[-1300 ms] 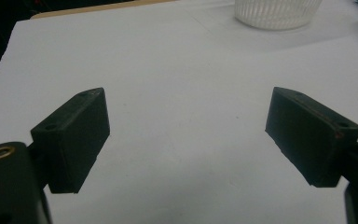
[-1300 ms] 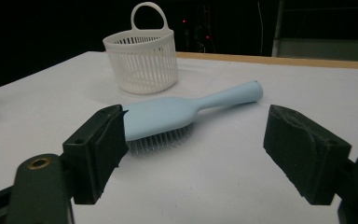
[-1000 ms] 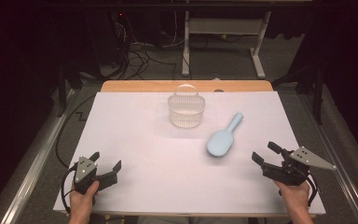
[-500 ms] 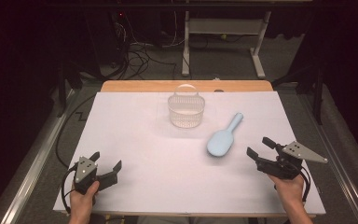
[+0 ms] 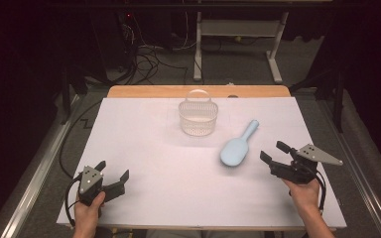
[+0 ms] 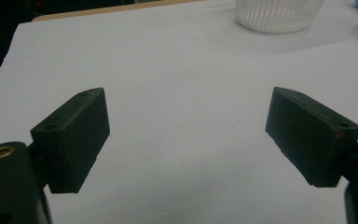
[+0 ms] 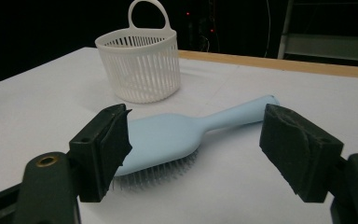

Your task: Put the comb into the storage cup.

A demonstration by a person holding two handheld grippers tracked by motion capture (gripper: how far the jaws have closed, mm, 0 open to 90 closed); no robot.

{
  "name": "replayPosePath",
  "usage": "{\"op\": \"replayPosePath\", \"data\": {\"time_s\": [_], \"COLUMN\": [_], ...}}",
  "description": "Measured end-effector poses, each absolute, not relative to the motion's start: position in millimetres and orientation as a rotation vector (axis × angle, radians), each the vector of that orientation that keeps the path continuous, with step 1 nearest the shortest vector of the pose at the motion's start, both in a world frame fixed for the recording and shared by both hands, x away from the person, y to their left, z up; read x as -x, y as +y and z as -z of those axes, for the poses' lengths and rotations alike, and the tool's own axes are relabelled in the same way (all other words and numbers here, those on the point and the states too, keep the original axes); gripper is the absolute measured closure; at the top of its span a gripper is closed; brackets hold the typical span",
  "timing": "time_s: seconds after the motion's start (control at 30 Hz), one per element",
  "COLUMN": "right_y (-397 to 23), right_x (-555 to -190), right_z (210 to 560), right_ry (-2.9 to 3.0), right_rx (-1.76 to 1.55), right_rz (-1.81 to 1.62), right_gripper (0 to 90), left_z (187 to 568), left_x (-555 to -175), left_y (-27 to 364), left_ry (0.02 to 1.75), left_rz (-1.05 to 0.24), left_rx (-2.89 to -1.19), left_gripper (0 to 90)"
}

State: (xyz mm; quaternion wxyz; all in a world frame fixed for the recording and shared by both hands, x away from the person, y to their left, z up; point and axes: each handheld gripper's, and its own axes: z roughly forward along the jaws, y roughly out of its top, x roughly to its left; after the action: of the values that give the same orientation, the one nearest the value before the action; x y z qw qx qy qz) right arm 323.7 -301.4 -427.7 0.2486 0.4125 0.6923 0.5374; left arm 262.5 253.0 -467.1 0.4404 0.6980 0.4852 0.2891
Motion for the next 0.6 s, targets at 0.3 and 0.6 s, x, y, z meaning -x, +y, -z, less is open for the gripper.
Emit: {"op": "replayPosePath", "data": {"time_s": [0.3,0.6], "right_y": [-299,-296], "right_x": [-336,-347], "right_z": [426,425], "right_ry": [1.903,1.909], "right_rx": [-1.145,-1.166], "right_rz": [-1.439,-1.414], "right_gripper": [26.1,27.1], "left_z": [467,467], "left_x": [-263,-263], "left_y": [252,252], "left_ry": [1.204,1.203], "left_rz": [-0.718,-0.717], "left_rx": [-1.734,-1.737], "left_gripper": [14.3,14.3]}}
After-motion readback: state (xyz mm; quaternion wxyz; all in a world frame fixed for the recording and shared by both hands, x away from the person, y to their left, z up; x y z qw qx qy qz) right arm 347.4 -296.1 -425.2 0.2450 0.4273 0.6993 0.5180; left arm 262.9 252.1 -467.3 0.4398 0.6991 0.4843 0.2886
